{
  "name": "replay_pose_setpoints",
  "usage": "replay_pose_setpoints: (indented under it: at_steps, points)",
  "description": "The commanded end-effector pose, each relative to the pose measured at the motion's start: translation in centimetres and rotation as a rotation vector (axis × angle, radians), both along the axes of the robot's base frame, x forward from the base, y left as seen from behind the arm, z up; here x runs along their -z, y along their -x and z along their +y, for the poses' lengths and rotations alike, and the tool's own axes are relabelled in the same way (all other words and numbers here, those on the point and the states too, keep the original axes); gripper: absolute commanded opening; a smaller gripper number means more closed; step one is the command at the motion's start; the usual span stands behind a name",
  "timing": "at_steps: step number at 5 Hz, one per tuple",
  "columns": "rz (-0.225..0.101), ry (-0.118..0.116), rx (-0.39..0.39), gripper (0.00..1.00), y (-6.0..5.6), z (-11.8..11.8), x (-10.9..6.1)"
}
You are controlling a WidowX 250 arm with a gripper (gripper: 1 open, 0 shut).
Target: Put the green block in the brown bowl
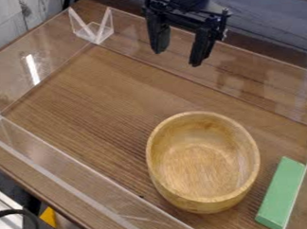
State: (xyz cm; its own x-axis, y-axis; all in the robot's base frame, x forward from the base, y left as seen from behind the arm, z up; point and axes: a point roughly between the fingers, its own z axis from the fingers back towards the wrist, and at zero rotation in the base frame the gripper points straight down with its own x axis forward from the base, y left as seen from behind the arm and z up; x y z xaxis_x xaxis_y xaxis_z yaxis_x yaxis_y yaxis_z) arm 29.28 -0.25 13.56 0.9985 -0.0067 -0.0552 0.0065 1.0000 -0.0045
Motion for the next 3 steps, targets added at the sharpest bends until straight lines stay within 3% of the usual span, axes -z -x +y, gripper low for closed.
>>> replay_pose_setpoints:
  at_steps: [1, 2, 3]
  points:
    - [0.005, -0.005, 0.026, 1.0, 0.1, -1.4, 0.1]
    - [0.012, -0.01, 0.056, 1.0, 0.1, -3.1, 0.3]
    - [0.029, -0.009, 0.14, 1.0, 0.3, -8.1, 1.4]
